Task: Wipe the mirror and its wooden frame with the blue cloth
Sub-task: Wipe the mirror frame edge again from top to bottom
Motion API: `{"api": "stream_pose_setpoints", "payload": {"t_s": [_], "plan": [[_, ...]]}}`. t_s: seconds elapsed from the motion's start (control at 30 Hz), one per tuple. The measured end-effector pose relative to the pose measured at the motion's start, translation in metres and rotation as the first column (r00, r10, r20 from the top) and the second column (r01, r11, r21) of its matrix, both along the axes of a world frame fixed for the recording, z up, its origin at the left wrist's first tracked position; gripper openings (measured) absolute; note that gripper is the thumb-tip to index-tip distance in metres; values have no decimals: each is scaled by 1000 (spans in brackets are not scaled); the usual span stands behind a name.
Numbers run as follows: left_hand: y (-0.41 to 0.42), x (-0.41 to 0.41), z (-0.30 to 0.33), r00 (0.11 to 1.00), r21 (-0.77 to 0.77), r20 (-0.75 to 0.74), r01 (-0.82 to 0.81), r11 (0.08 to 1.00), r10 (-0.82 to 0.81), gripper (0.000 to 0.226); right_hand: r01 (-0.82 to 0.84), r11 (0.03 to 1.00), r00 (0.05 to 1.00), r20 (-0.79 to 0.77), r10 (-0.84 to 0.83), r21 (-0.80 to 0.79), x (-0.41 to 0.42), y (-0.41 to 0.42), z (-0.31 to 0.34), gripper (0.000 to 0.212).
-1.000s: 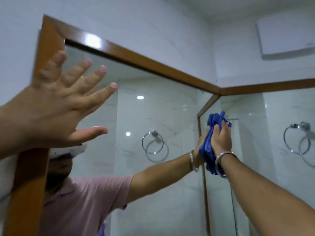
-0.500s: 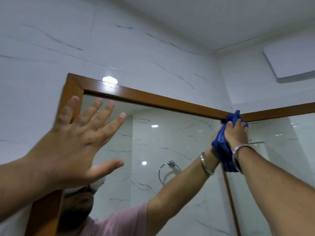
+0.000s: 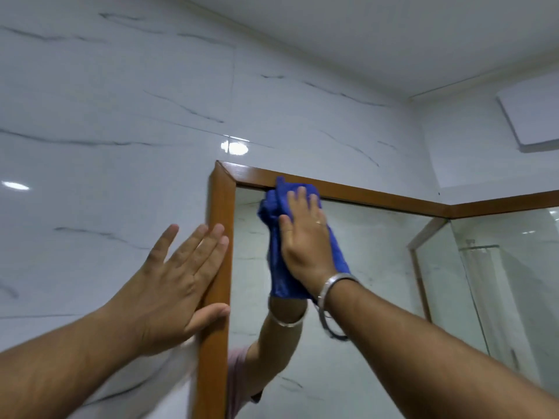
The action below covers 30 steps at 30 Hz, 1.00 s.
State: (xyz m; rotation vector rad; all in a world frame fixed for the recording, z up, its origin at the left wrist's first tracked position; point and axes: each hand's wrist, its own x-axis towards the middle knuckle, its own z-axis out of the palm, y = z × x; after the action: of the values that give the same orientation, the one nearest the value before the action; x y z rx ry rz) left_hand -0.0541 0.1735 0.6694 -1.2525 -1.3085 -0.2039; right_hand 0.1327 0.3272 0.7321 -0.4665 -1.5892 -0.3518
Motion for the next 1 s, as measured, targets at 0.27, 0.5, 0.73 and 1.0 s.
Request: {"api": "stream_pose_setpoints", "payload": {"t_s": [0.27, 0.5, 0.73, 1.0], "plan": [[-33, -52, -13, 994, -25, 43, -100, 995, 101, 90, -5, 999, 984, 179, -2, 39, -51, -53, 6, 58], [-11, -53, -30, 992, 90, 118, -52, 995, 41, 89, 116, 992, 907, 412, -87, -46, -26, -57, 9, 63], [6, -44, -60, 982, 213, 187, -14, 977, -27, 79, 59, 994, 919, 393, -17, -96, -27, -61, -131, 63], [13, -37, -78, 968, 238, 252, -56, 970, -5, 77, 233, 955, 807, 513, -294, 181, -15, -36, -225, 67]]}}
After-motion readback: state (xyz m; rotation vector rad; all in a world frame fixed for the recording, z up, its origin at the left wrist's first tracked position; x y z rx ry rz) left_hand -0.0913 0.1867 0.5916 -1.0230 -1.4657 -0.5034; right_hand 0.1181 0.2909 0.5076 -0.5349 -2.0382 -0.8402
